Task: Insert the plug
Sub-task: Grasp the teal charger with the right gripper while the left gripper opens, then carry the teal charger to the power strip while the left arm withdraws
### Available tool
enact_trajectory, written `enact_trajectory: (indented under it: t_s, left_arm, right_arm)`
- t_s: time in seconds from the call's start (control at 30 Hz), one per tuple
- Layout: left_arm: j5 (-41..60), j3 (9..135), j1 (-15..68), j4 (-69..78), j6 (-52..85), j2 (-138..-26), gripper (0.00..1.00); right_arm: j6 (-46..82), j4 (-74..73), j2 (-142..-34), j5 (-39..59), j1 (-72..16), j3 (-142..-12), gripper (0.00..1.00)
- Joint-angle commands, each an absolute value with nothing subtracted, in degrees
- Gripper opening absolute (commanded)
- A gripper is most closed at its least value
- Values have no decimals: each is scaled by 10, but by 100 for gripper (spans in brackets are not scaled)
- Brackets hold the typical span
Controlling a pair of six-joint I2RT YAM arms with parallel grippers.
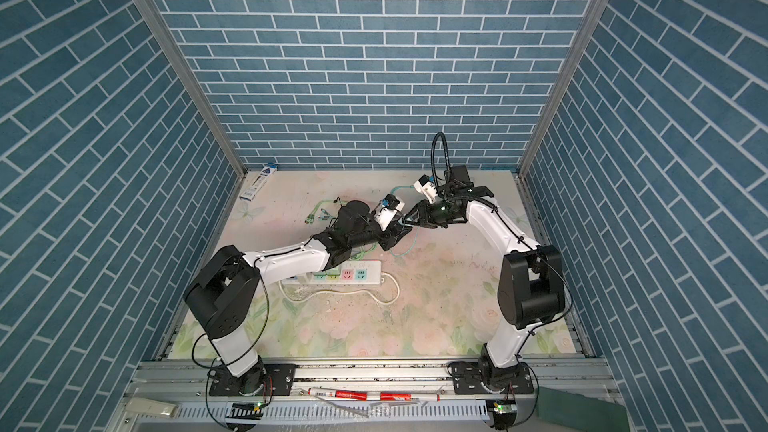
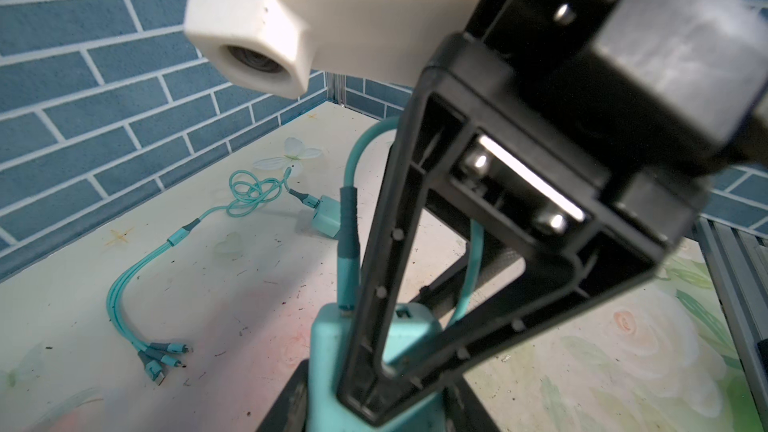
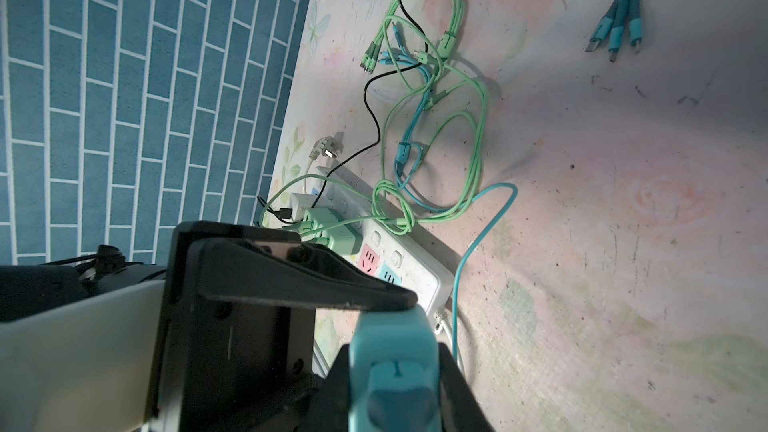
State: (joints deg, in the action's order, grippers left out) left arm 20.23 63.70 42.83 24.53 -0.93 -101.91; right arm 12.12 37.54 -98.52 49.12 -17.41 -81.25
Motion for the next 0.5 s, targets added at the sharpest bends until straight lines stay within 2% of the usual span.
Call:
enact_trajectory:
  t_s: [0.0, 0.07, 0.17, 0.27, 0.4, 0.47]
  left_arm:
    - [204, 632, 431, 270, -18, -1014, 30]
    - [200, 627, 431, 276, -17, -1012, 36]
    - [190, 624, 430, 266, -17, -1004, 53]
    - [183, 621, 429, 243, -24, -986, 60]
    - [164, 611, 427, 211, -26, -953, 79]
    - [162, 610, 422, 175, -25, -927, 84]
  right_arm:
    - [118, 394, -980, 518, -183, -829, 4]
    - [118, 395, -976, 516, -185, -827, 0]
    - [122, 393, -965, 488, -185, -829, 0]
    - [125, 393, -953, 435, -185, -835, 0]
    - [125, 381, -939, 404, -185, -837, 0]
    - [117, 367, -928, 400, -185, -831, 0]
